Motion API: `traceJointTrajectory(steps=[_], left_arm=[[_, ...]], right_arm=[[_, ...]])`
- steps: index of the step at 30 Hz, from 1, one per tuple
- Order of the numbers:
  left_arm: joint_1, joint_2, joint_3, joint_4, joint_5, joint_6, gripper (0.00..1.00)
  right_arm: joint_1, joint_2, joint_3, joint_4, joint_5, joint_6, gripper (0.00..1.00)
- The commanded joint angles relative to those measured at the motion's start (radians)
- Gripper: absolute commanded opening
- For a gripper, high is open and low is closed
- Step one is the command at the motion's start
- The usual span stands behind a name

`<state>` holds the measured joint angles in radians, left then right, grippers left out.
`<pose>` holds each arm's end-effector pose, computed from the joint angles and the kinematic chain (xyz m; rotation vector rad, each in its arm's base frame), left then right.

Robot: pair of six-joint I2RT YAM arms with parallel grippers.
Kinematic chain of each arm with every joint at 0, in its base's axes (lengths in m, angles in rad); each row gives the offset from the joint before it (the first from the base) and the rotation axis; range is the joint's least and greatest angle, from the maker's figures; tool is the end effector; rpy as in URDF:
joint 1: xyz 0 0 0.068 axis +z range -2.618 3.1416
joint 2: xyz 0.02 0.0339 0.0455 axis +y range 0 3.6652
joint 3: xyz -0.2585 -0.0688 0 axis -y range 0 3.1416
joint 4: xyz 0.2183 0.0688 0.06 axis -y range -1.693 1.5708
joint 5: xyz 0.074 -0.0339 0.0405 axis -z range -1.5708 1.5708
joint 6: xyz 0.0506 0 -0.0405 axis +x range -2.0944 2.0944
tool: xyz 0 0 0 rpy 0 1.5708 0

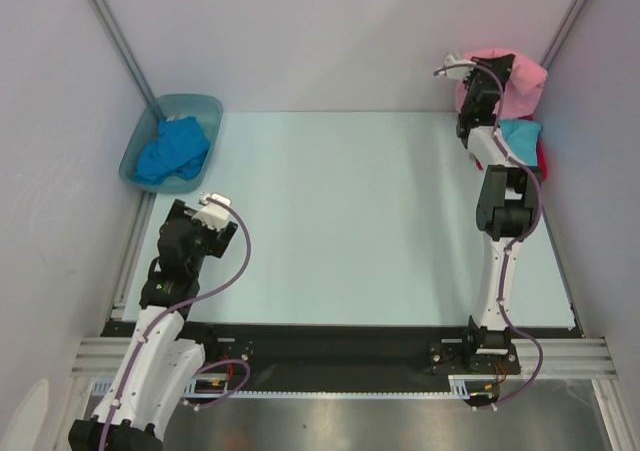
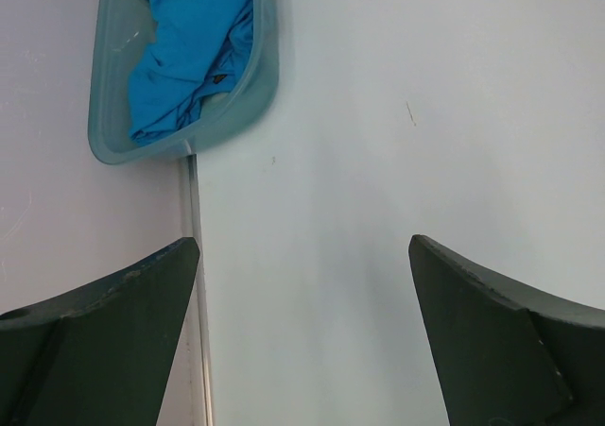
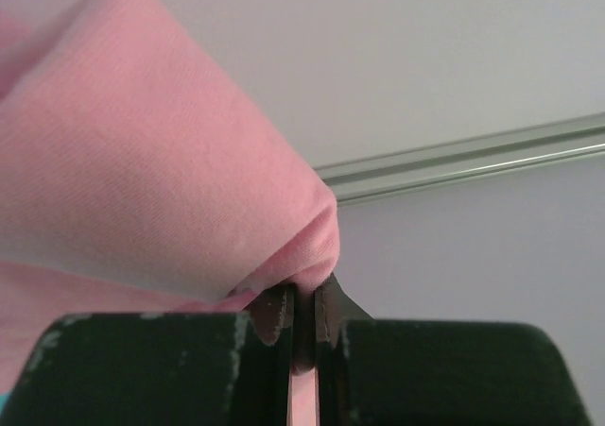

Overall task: Fold and stack the t-shirts
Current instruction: Neatly place the folded tshirt to the corner

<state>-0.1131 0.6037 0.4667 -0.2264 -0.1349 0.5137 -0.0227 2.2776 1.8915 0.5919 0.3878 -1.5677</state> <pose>0.1475 -0.0099 0.2457 0.5145 1.8822 0.3965 0.5304 -0.0312 0.3081 -0.8046 1.3562 -1.5572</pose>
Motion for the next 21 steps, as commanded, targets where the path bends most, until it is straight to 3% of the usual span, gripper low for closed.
traceJointTrajectory(steps=[1, 6, 10, 17, 21], left_arm=[[-0.005, -0.022, -0.019, 0.015, 0.014, 0.012, 1.00], [-0.003, -0.036, -0.033, 0.009, 0.018, 0.014, 1.00], [-0.003, -0.059, -0.048, 0.007, 0.020, 0.023, 1.00], [-0.003, -0.042, -0.031, -0.007, 0.024, 0.025, 1.00], [-0.002, -0.039, -0.026, -0.011, 0.038, 0.022, 1.00]], right_arm=[[-0.049, 0.069, 0.222, 0.008, -0.053, -0.048, 0.00], [-0.097, 0.241, 0.431, 0.025, -0.084, -0.089, 0.00], [-0.140, 0.266, 0.431, 0.042, -0.102, -0.071, 0.00], [-0.151, 0.085, -0.123, 0.117, -0.136, -0.014, 0.00], [-0.152, 0.019, -0.250, 0.138, -0.129, 0.035, 0.00]])
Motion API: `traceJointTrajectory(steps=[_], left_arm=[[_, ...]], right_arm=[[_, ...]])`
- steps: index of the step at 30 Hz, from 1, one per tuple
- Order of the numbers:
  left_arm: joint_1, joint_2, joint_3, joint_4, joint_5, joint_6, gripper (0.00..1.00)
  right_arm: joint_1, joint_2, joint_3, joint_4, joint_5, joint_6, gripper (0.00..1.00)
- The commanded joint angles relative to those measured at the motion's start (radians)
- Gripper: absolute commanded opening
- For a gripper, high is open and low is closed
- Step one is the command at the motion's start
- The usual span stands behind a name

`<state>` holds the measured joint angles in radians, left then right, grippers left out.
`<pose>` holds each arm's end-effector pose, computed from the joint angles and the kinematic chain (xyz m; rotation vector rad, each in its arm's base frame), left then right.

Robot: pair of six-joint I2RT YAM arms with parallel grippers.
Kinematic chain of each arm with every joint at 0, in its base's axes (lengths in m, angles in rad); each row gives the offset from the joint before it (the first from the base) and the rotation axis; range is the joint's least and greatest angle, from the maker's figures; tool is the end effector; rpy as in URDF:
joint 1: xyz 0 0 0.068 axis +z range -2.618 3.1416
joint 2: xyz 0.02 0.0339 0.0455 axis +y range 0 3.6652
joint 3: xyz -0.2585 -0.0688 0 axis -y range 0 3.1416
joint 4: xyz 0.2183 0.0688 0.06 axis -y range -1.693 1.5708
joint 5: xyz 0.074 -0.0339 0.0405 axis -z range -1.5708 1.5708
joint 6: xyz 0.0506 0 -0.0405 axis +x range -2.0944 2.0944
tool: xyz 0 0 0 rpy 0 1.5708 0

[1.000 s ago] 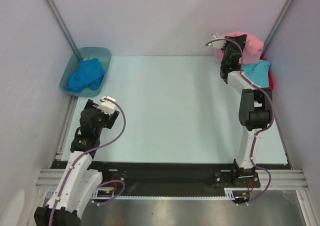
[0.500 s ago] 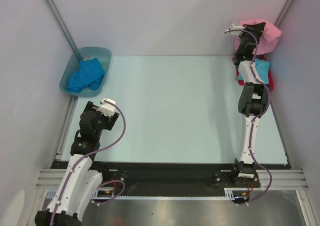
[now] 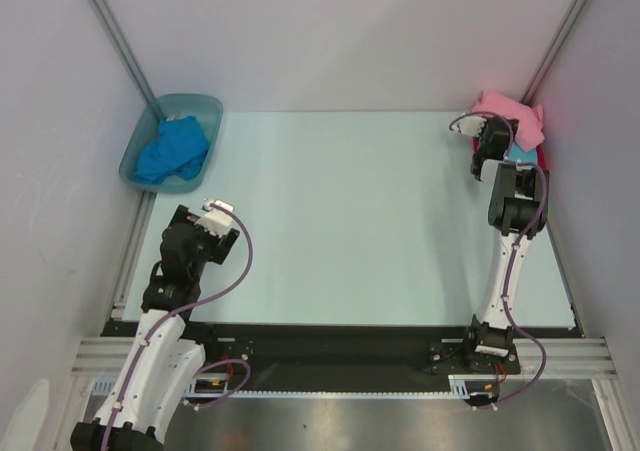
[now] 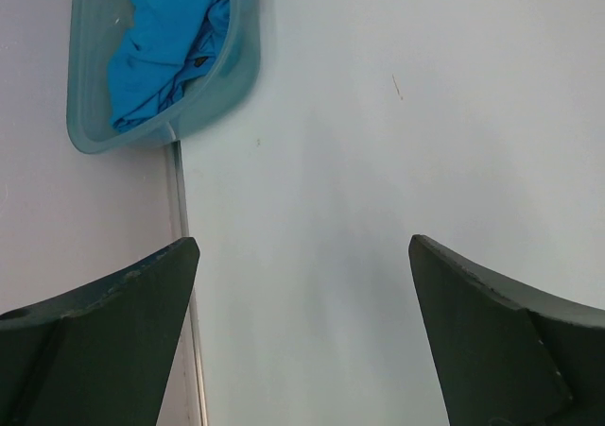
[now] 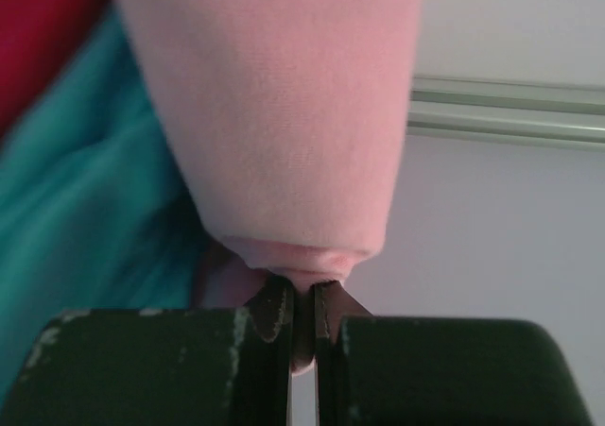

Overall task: Fold and stack the t-shirts
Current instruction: Neatly place the folded tshirt to the corner

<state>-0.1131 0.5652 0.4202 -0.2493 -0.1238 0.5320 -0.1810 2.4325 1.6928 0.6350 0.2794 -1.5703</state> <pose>0.1409 -0.0097 0.2321 0.5504 1.9051 0.3949 0.5285 -0.1109 0.1662 -1.0373 1.6229 -1.4934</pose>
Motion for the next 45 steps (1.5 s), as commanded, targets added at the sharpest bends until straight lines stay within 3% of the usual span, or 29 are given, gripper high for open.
traceJointTrajectory(steps=[1, 6, 12, 33, 45], left_arm=[[-0.003, 0.001, 0.023, 0.010, 0.026, 0.005, 1.00], [-0.002, -0.008, 0.022, 0.005, 0.033, 0.002, 1.00], [-0.002, -0.014, 0.017, 0.005, 0.032, 0.002, 1.00], [-0.003, -0.016, 0.022, 0.001, 0.029, 0.003, 1.00], [-0.002, -0.025, 0.019, -0.001, 0.030, 0.005, 1.00]], right_arm=[[0.003, -0.147, -0.071, 0.086, -0.020, 0.042, 0.00], [-0.009, -0.210, -0.189, 0.072, -0.040, 0.038, 0.00], [-0.017, -0.245, -0.217, 0.077, -0.045, 0.053, 0.00], [-0.043, -0.381, -0.314, -0.331, -0.141, 0.042, 0.00], [-0.051, -0.412, -0.308, -0.438, -0.152, 0.033, 0.00]])
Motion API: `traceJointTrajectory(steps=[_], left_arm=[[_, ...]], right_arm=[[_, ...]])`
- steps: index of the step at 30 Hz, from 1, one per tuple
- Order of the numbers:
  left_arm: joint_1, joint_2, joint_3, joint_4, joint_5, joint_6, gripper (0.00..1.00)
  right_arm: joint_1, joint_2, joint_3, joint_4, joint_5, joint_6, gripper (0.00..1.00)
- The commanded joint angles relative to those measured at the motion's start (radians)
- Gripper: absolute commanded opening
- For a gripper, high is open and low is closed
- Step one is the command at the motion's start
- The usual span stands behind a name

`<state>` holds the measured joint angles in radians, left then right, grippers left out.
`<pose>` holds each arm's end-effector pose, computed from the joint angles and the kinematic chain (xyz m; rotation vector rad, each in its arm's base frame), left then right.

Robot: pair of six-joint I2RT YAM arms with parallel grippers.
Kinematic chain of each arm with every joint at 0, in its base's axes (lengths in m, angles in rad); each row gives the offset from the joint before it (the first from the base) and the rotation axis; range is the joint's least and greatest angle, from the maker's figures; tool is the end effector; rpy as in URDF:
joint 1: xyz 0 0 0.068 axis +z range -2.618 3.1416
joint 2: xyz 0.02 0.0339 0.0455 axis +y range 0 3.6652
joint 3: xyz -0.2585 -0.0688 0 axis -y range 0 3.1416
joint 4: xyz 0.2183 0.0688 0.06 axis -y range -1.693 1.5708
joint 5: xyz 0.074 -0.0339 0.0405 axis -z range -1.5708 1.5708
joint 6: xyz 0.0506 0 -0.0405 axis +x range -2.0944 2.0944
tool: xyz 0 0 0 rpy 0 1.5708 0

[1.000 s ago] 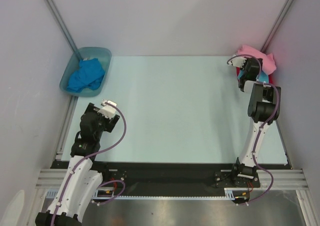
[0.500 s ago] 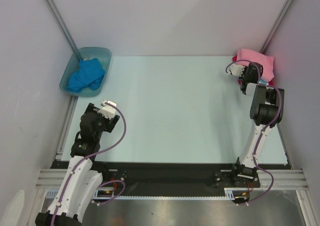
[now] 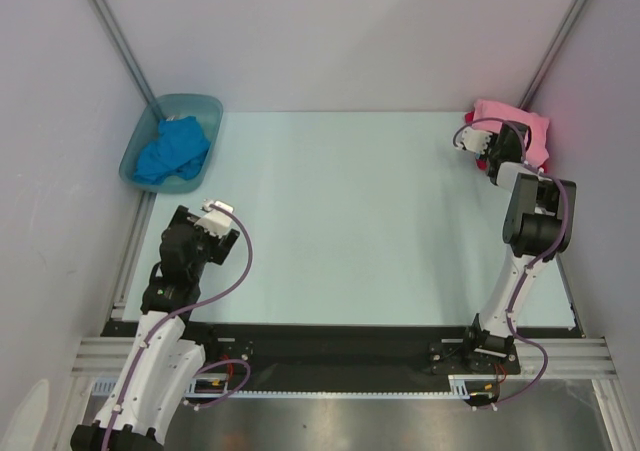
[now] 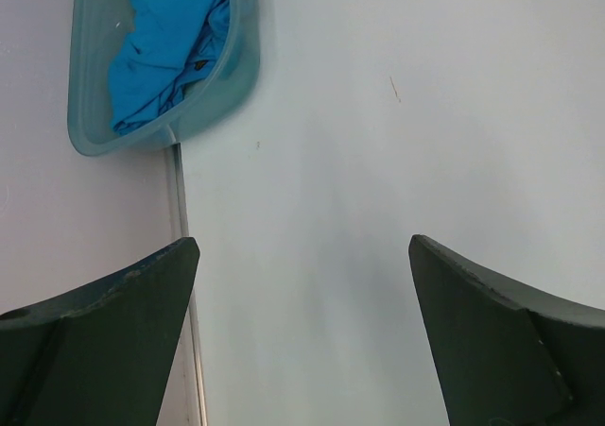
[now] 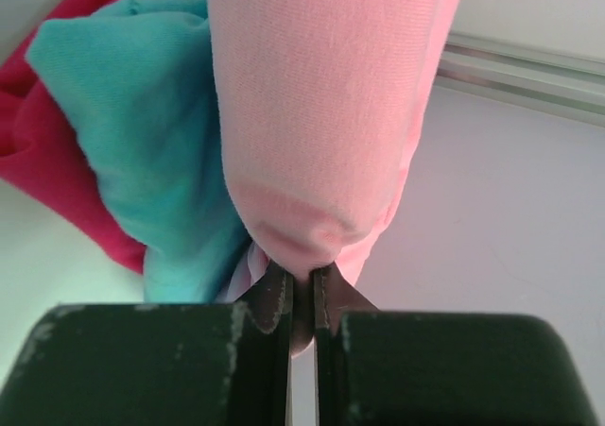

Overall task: Fold and stack the t-shirts
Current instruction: Neatly place the folded tshirt to the corner

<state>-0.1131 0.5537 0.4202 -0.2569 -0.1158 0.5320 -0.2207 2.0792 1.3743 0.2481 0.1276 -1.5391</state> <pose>0.1391 -0.0099 0.2326 0.5539 1.8995 0.3875 0.4498 -0.1075 0.1888 -1.3102 1.8374 -1.1740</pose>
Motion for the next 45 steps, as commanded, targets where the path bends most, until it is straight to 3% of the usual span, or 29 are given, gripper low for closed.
traceJointTrajectory(steps=[1, 3, 4, 7, 10, 14, 18, 21, 23, 24, 25, 32, 35, 39, 45], left_arm=[[-0.002, -0.015, 0.019, 0.007, 0.024, 0.005, 1.00], [-0.003, -0.015, 0.019, 0.005, 0.024, 0.006, 1.00], [-0.002, -0.017, 0.019, 0.007, 0.022, 0.008, 1.00], [-0.002, -0.017, 0.020, 0.007, 0.024, 0.006, 1.00], [-0.002, -0.015, 0.022, 0.007, 0.024, 0.008, 1.00], [-0.002, -0.012, 0.022, 0.008, 0.027, 0.006, 1.00], [-0.002, -0.014, 0.019, 0.010, 0.027, 0.006, 1.00], [-0.002, -0.015, 0.020, 0.008, 0.024, 0.006, 1.00], [-0.002, -0.017, 0.017, 0.008, 0.022, 0.003, 1.00], [-0.002, -0.018, 0.015, 0.008, 0.022, 0.006, 1.00], [-0.002, -0.018, 0.015, 0.008, 0.022, 0.003, 1.00], [-0.002, -0.008, 0.015, 0.010, 0.018, 0.006, 1.00], [-0.002, -0.006, 0.015, 0.010, 0.016, 0.006, 1.00], [-0.003, -0.006, 0.017, 0.011, 0.018, 0.005, 1.00], [-0.002, -0.012, 0.019, 0.008, 0.018, 0.003, 1.00]], right_arm=[[-0.011, -0.054, 0.009, -0.062, 0.015, -0.007, 0.03], [-0.011, -0.056, 0.003, -0.087, 0.024, -0.001, 0.30], [-0.011, -0.064, 0.000, -0.102, 0.020, 0.004, 0.53], [-0.016, -0.105, -0.012, -0.200, -0.028, 0.037, 0.79], [-0.017, -0.136, -0.017, -0.281, -0.065, 0.077, 0.85], [-0.019, -0.215, 0.023, -0.389, -0.152, 0.160, 0.86], [-0.029, -0.260, 0.112, -0.429, -0.247, 0.272, 0.86], [-0.026, -0.229, 0.166, -0.341, -0.205, 0.333, 0.82], [-0.025, -0.194, 0.205, -0.275, -0.172, 0.326, 0.59], [-0.023, -0.147, 0.216, -0.258, -0.128, 0.321, 0.37], [-0.023, -0.124, 0.233, -0.257, -0.118, 0.310, 0.02], [-0.012, 0.108, 0.319, -0.124, 0.059, 0.237, 0.00], [-0.005, 0.166, 0.273, -0.086, 0.093, 0.174, 0.00], [0.007, 0.203, 0.169, -0.026, 0.142, 0.076, 0.00], [0.004, 0.177, 0.157, 0.011, 0.141, 0.100, 0.00]])
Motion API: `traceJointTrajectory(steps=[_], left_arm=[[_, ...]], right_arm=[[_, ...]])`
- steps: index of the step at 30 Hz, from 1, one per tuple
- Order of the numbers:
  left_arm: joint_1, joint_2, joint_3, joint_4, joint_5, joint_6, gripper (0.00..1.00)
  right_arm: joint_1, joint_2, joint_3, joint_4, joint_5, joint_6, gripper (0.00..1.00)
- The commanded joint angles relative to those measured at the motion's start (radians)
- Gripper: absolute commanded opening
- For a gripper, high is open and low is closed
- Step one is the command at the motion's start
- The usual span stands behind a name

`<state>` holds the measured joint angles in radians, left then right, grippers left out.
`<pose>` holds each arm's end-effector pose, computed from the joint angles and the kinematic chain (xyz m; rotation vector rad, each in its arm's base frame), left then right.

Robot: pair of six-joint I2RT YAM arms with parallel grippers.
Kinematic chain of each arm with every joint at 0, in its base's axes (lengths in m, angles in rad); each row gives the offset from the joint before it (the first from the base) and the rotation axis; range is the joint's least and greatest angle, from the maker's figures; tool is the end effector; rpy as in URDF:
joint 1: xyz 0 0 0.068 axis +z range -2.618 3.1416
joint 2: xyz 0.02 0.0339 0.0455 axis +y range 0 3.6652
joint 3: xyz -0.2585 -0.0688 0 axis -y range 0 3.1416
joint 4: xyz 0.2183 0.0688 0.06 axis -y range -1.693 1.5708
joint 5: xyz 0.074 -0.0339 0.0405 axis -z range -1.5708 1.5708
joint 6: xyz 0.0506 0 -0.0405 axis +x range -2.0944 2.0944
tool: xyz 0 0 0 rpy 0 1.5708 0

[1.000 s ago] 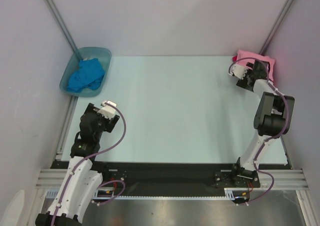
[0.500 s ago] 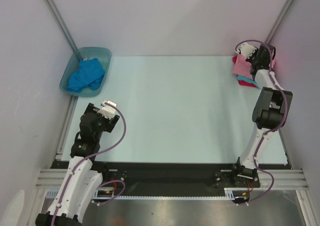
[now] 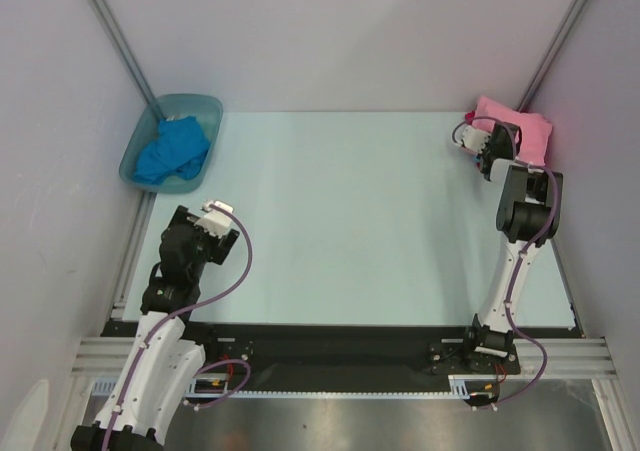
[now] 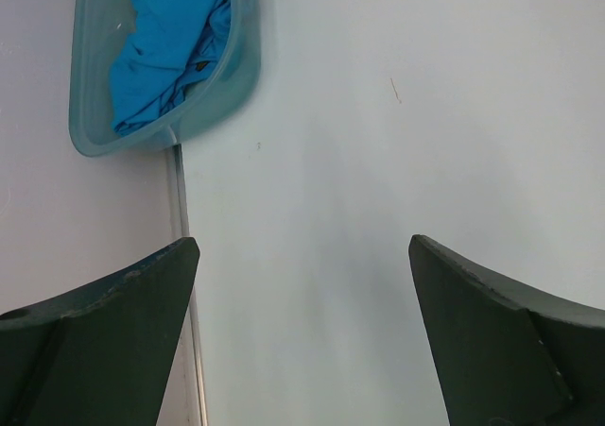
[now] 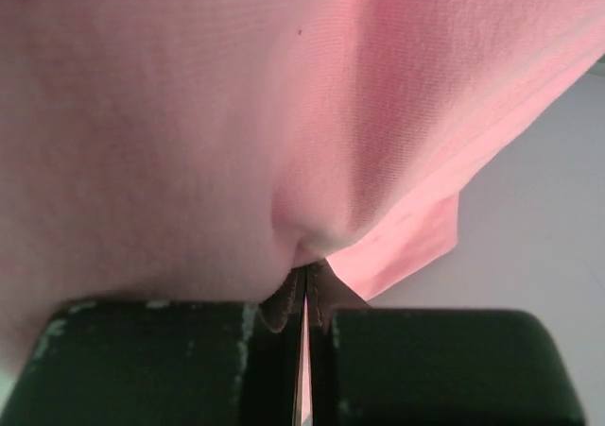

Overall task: Fold and stack the t-shirts
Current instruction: Neatly place the folded tshirt to the corner

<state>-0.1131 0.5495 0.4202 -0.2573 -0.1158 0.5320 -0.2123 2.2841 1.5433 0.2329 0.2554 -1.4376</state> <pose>0.1386 -0.0099 0.2330 0.5526 1.8960 0.3879 0.4843 -0.1175 0.1461 -1.1885 1.9949 -1.2016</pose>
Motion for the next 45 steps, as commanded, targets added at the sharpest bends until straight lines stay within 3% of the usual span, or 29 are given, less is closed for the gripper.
traceJointTrajectory(steps=[1, 6, 15, 21, 27, 33, 38, 45], left_arm=[[-0.002, -0.008, 0.017, 0.007, 0.018, 0.003, 1.00], [-0.002, -0.014, 0.017, 0.007, 0.019, 0.003, 1.00], [-0.002, -0.026, 0.009, 0.009, 0.021, 0.003, 1.00], [-0.002, -0.017, 0.011, 0.006, 0.024, 0.002, 1.00], [-0.002, -0.017, 0.009, 0.004, 0.022, 0.003, 1.00], [0.000, -0.031, 0.002, 0.001, 0.022, 0.003, 1.00], [0.000, -0.029, 0.006, -0.002, 0.025, 0.000, 1.00], [0.000, -0.039, 0.005, 0.000, 0.034, 0.000, 1.00]], right_arm=[[-0.004, -0.037, -0.006, 0.031, 0.010, 0.011, 0.00], [-0.015, -0.083, 0.076, 0.066, -0.002, 0.043, 0.00], [-0.021, 0.017, 0.234, 0.114, 0.073, 0.077, 0.00], [0.013, 0.199, 0.353, 0.098, 0.136, 0.034, 0.00], [0.048, 0.414, 0.604, -0.073, 0.191, 0.031, 0.00], [0.060, 0.390, 0.558, -0.064, 0.168, 0.065, 0.00], [0.050, 0.270, 0.491, 0.058, 0.163, 0.112, 0.00], [-0.002, 0.157, 0.459, 0.029, 0.127, 0.155, 0.00]])
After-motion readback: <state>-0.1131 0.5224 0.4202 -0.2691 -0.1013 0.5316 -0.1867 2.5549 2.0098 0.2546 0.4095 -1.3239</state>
